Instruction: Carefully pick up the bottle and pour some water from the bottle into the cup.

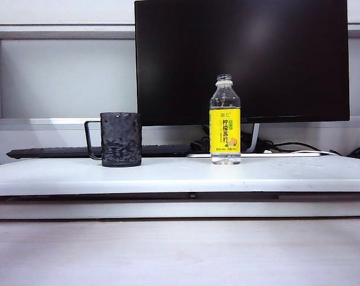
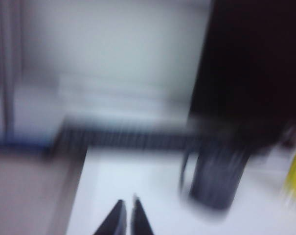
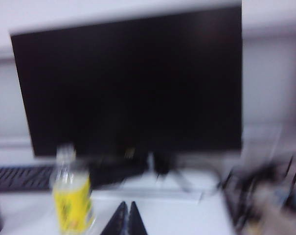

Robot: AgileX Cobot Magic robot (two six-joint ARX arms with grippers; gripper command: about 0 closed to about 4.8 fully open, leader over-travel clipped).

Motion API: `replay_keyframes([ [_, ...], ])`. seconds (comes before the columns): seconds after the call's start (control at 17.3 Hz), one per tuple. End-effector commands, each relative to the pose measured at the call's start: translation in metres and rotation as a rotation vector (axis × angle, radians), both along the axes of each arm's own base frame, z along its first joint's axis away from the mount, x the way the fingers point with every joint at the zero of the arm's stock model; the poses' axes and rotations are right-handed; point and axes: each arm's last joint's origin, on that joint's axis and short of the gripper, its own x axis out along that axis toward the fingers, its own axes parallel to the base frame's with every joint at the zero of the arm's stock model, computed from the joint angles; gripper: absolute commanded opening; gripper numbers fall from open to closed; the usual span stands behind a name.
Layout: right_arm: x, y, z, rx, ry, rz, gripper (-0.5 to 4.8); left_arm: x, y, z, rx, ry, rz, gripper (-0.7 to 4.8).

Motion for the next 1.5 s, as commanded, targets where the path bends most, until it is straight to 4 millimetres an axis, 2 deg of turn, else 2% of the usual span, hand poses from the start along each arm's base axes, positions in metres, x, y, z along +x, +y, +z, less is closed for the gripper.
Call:
replay_keyframes([
  [0.06,-0.006,0.0,0.046,-0.101,-0.079,-0.033,-0.05,-0.015,0.0,0.037,0.002,-0.073,-0.009,1.2],
  [0.12,-0.002,0.0,0.058,-0.1,-0.078,-0.032,-0.05,-0.018,0.0,0.043,0.002,-0.089,-0.009,1.3],
  [0.23,0.018,0.002,0.09,-0.116,-0.049,0.015,-0.04,-0.018,0.0,0.056,0.003,-0.096,-0.018,1.38],
  [0.29,0.031,0.005,0.102,-0.133,-0.026,0.074,0.07,-0.016,-0.001,0.061,0.011,-0.087,-0.048,2.21],
  [0.35,0.052,0.008,0.115,-0.157,0.012,0.17,1.45,-0.009,-0.003,0.071,0.024,-0.087,-0.099,3.87],
  [0.4,0.071,0.011,0.123,-0.171,0.031,0.242,3.16,0.001,-0.005,0.082,0.039,-0.093,-0.159,4.79],
  [0.52,0.102,0.015,0.128,-0.192,-0.001,0.313,4.08,0.02,-0.007,0.095,0.043,-0.053,-0.224,4.79],
  [0.64,0.122,0.02,0.124,-0.194,-0.017,0.334,4.79,0.041,-0.01,0.102,0.02,0.012,-0.319,4.79],
  [0.81,0.164,0.037,0.096,-0.185,0.121,0.409,4.79,0.08,-0.024,0.096,0.01,0.122,-0.426,4.79],
  [1.04,0.208,0.056,0.054,-0.181,0.259,0.454,4.79,0.114,-0.061,0.07,0.016,0.235,-0.585,4.79],
  [1.21,0.234,0.074,0.02,-0.186,0.329,0.517,4.79,0.126,-0.081,0.055,0.028,0.279,-0.637,4.79],
  [1.33,0.243,0.08,0.006,-0.19,0.35,0.582,4.79,0.128,-0.084,0.052,0.029,0.285,-0.613,4.79],
  [1.5,0.255,0.088,-0.01,-0.193,0.34,0.585,4.79,0.128,-0.084,0.052,0.029,0.285,-0.609,4.79],
])
